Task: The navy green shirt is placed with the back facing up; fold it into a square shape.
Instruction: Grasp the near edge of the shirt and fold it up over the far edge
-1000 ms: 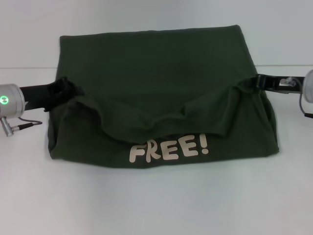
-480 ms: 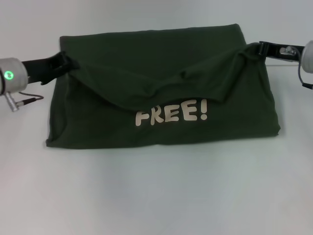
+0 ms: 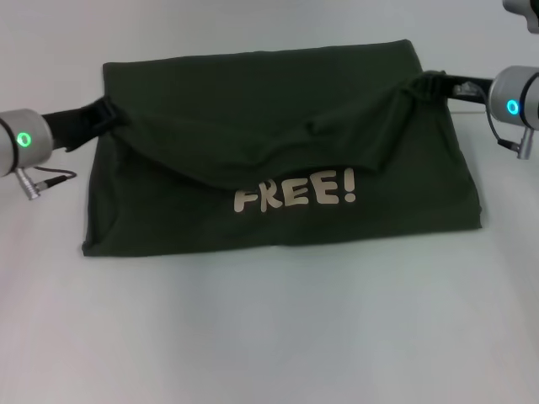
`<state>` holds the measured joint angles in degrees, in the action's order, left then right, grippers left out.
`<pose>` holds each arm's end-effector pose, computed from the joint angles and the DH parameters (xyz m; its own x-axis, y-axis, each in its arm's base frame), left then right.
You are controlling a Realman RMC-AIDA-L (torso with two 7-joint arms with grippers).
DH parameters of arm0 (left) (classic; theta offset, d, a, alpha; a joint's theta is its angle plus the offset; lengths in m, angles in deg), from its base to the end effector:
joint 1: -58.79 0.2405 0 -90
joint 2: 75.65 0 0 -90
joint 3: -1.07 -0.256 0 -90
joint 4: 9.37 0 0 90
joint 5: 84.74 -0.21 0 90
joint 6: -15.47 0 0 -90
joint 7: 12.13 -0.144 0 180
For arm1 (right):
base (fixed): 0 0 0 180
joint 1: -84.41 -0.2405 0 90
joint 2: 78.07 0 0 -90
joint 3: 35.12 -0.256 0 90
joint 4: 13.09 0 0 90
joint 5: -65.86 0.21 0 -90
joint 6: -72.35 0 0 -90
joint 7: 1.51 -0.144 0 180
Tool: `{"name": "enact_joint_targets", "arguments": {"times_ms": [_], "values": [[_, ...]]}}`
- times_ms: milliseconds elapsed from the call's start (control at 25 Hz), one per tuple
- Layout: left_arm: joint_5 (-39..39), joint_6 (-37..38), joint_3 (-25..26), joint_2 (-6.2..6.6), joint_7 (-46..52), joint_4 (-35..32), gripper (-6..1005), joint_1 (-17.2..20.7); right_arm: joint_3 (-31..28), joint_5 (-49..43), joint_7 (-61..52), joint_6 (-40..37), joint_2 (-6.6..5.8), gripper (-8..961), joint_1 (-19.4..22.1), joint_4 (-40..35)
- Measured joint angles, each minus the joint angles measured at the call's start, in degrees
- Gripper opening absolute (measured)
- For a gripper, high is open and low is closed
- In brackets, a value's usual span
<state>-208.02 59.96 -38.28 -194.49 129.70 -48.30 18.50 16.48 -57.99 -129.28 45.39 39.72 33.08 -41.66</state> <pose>-0.2757 0.4468 0.0400 0.0885 0.6143 0.7841 0.9925 0.0119 -0.1214 0.2207 0.4926 0.0083 0.5306 -0.5487 -0.6461 -0.8355 -0.2101 -0.5077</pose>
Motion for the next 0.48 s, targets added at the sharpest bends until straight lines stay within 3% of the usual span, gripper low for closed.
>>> {"name": "enact_joint_targets", "arguments": {"times_ms": [160,480], "values": [[-0.03,-0.16,-0.24,-1.06,1.23,-3.04,96,1.64,0.10,0.11,0.01,-0.53,0.24,38,-0.72,-0.87],[-0.03,0.39,-4.96,-0.50,-1.80,-1.72,111,0.24,5.43,-2.10,-0.75,5.05,0.20,42,-3.69,3.78]]}}
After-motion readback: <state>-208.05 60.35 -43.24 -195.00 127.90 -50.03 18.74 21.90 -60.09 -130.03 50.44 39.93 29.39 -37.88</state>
